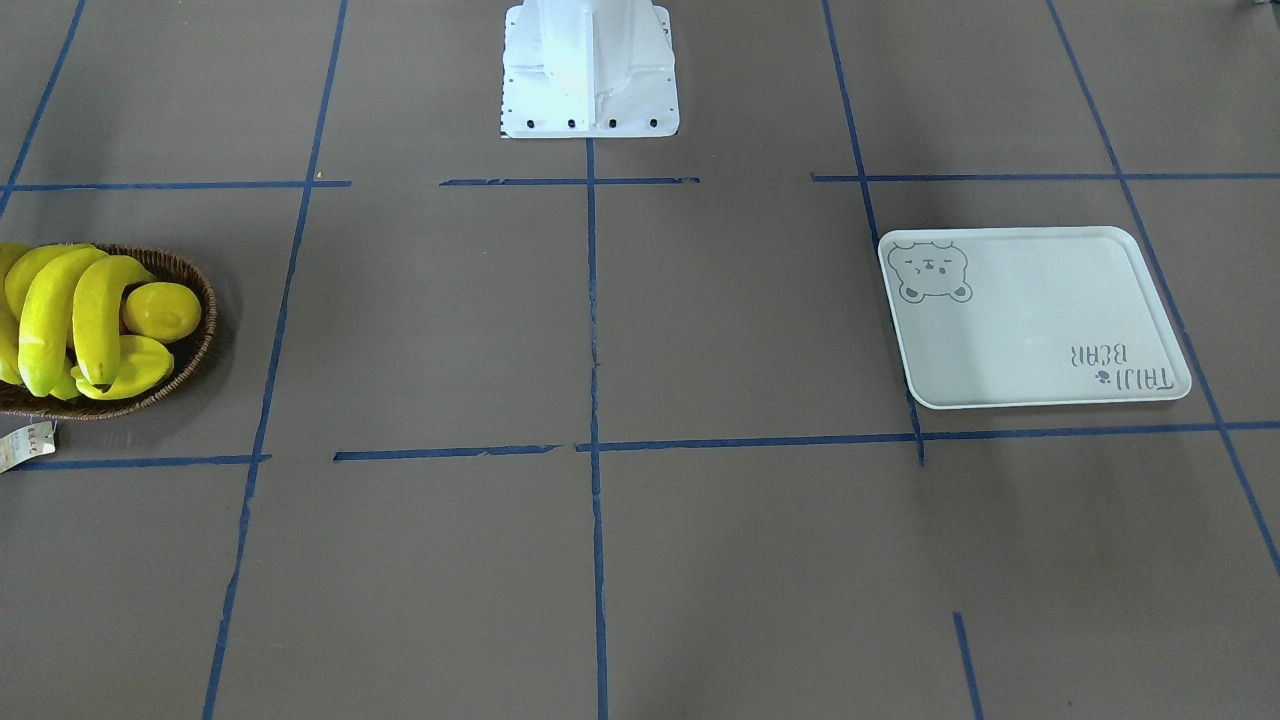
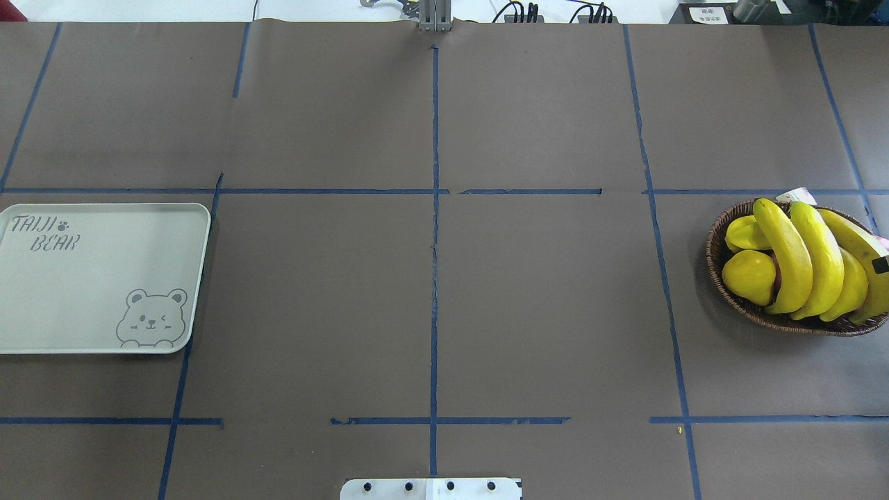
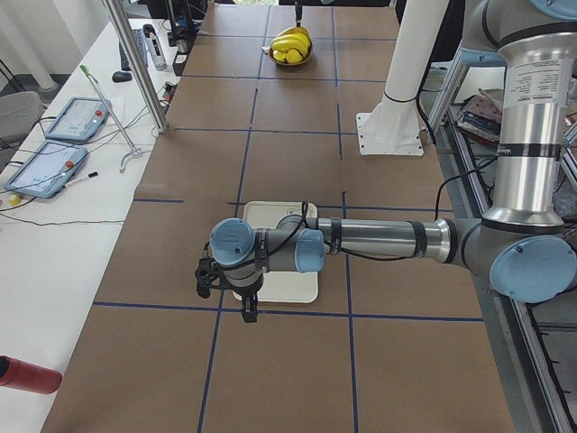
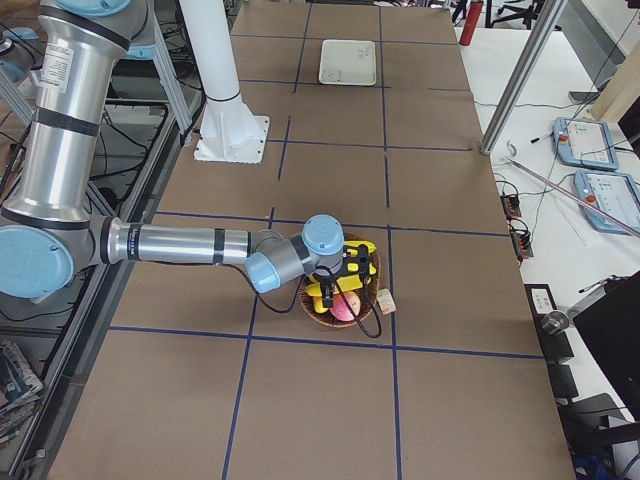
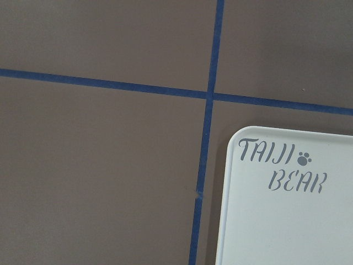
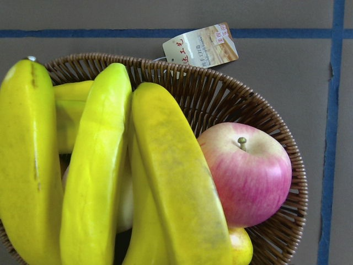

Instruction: Transfer all bananas from basket to plate

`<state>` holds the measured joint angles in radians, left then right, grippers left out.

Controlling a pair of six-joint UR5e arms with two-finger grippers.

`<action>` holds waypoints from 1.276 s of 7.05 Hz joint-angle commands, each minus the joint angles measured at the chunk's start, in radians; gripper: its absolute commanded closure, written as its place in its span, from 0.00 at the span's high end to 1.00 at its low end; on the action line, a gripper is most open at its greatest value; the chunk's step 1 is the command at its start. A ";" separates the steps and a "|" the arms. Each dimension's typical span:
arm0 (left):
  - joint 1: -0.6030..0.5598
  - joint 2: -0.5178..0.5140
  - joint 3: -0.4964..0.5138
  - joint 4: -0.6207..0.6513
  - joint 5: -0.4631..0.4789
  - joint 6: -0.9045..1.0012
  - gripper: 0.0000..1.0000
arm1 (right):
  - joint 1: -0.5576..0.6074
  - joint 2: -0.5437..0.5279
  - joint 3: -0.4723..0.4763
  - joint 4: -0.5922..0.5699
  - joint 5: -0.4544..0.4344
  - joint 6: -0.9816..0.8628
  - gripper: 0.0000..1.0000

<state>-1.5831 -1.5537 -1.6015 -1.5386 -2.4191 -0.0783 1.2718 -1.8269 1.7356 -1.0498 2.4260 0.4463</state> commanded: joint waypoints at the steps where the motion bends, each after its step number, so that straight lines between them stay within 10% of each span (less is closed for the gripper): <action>1: 0.000 0.001 -0.008 0.000 0.000 -0.001 1.00 | -0.014 0.000 -0.019 0.001 0.007 -0.001 1.00; 3: 0.000 0.003 -0.009 0.000 0.000 -0.001 1.00 | -0.019 0.000 -0.030 0.001 0.012 -0.001 0.99; 9: 0.000 -0.003 -0.008 0.000 0.000 -0.001 1.00 | -0.016 0.001 -0.018 0.016 0.045 -0.006 0.15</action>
<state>-1.5827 -1.5557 -1.6093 -1.5386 -2.4191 -0.0798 1.2540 -1.8257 1.7094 -1.0449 2.4546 0.4433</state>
